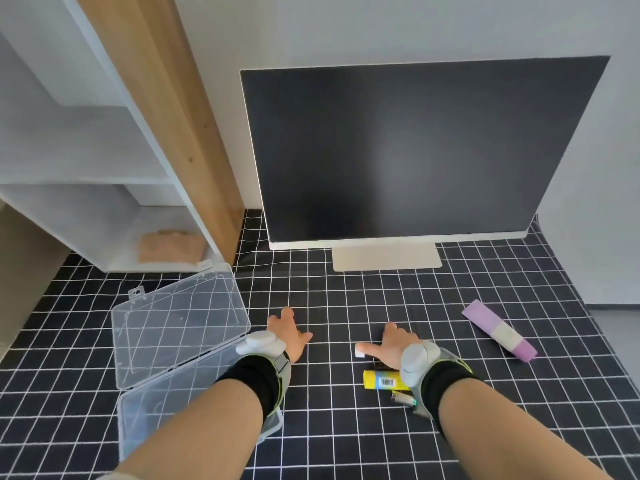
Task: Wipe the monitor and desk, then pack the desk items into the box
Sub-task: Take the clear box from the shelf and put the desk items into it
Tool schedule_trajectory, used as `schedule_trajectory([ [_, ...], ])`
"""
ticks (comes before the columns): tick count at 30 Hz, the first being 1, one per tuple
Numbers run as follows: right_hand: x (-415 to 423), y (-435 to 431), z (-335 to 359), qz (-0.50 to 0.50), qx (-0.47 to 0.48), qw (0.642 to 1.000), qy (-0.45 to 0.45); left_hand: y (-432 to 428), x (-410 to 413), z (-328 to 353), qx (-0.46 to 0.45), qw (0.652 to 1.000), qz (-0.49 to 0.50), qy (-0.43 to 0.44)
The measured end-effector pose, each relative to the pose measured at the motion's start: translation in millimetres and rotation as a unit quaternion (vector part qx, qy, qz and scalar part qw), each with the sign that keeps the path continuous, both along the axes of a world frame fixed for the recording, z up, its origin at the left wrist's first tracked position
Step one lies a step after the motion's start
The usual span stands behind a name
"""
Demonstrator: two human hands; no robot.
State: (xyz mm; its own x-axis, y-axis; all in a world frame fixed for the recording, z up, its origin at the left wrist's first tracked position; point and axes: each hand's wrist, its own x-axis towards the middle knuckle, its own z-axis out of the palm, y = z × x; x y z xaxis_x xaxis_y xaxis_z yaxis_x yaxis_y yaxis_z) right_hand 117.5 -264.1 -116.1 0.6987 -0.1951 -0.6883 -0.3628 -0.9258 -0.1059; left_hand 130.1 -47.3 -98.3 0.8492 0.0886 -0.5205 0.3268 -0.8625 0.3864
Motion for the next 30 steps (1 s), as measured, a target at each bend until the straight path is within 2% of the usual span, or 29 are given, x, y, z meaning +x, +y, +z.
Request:
schedule_trajectory([
  [6,2.1,-0.5,-6.7,-0.006,-0.006,1.000,-0.016,2.1,7.5,-15.6,0.005,1.000,-0.026,-0.009],
  [13,0.9,-11.1,-7.7,0.005,0.043,0.999,-0.012,6.0,11.4,-17.0,0.001,1.000,-0.024,-0.014],
  [18,1.5,-4.5,-8.0,-0.005,0.014,1.000,-0.017,4.3,8.4,-8.2,-0.107,0.993,0.004,-0.054],
  [21,0.7,2.8,-4.8,-0.020,0.002,1.000,-0.020,9.3,-2.8,12.6,-0.193,0.976,0.063,-0.083],
  [24,-0.2,14.2,7.6,0.006,-0.040,0.999,0.000,25.2,-16.0,29.9,-0.256,0.951,0.139,-0.108],
  [27,-2.1,27.9,11.7,0.025,-0.064,0.997,0.017,49.9,-35.7,42.8,-0.290,0.931,0.190,-0.117],
  [30,1.2,35.1,18.4,0.006,-0.042,0.999,-0.028,80.2,-57.4,51.4,-0.326,0.920,0.197,-0.098],
])
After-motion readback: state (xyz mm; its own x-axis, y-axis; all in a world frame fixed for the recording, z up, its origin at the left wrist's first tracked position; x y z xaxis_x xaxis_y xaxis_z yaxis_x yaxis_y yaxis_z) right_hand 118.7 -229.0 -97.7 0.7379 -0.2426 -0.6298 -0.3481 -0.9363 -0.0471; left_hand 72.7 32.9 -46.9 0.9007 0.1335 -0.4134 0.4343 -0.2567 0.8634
